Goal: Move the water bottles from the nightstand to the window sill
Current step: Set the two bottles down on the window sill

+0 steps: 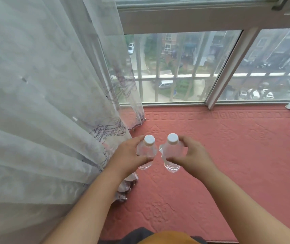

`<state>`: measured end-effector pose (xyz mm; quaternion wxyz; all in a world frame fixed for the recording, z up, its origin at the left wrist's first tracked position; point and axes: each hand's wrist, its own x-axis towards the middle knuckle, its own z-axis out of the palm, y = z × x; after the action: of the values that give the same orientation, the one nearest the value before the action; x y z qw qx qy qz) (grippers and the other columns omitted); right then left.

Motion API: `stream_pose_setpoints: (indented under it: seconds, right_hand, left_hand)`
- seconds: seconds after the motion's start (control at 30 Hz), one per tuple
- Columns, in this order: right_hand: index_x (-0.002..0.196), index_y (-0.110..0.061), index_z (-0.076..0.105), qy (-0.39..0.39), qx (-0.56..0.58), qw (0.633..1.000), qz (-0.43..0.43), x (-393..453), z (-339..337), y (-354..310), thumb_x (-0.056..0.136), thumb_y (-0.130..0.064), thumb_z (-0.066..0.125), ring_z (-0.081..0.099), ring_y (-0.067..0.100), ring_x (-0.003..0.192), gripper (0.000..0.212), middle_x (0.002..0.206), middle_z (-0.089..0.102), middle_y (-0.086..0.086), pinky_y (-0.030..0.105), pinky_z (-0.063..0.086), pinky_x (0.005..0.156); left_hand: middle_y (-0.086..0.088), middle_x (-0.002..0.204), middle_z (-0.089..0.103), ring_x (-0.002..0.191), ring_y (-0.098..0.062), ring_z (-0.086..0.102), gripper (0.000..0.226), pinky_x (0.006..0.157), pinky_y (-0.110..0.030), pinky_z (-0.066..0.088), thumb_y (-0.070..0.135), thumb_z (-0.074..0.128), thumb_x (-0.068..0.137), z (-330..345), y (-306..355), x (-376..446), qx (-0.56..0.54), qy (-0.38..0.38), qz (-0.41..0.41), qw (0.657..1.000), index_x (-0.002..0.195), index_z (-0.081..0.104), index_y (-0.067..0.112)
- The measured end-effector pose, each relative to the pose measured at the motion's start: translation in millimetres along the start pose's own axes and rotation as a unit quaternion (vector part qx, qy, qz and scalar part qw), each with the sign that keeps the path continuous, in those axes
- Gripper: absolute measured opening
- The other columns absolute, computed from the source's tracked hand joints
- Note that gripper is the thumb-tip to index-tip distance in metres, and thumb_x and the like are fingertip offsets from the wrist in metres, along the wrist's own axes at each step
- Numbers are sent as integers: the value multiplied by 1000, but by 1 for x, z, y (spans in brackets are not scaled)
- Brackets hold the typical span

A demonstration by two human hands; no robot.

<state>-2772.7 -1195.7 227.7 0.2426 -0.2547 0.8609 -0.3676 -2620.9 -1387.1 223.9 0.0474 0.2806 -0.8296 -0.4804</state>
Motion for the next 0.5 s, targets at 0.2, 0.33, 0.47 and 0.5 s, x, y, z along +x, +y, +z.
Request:
stream_pose_setpoints:
  seconds: [0.2,0.33,0.47,0.5]
  right_hand:
    - [119,-36,60,-23,-31,999,11,40,16,20,61,-31,85,55,10,104,63,109,58,-18,29,44,78]
    - [110,-41,57,-40,-33,998,33,61,27,34,62,-29,81,56,8,99,55,107,55,-19,23,42,70]
    - [108,-42,59,-63,-41,996,47,86,42,41,61,-32,72,58,9,99,50,109,58,-19,40,51,85]
    - [107,-44,58,-68,-43,995,53,91,46,43,63,-31,71,58,9,100,48,110,58,-20,41,51,86]
  left_hand:
    - [31,111,58,105,9,58,58,94,-33,54,46,84,61,9,-26,33,21,28,-9,999,109,57,65]
    - [32,106,55,102,10,53,54,89,-22,48,39,86,64,19,-40,60,54,30,-17,998,100,55,63]
    - [18,100,63,97,3,55,41,80,-13,41,32,86,67,31,-56,92,71,20,-21,997,102,65,34]
    - [15,99,63,98,-3,57,37,82,-17,44,29,85,68,34,-60,100,73,12,-23,997,99,66,31]
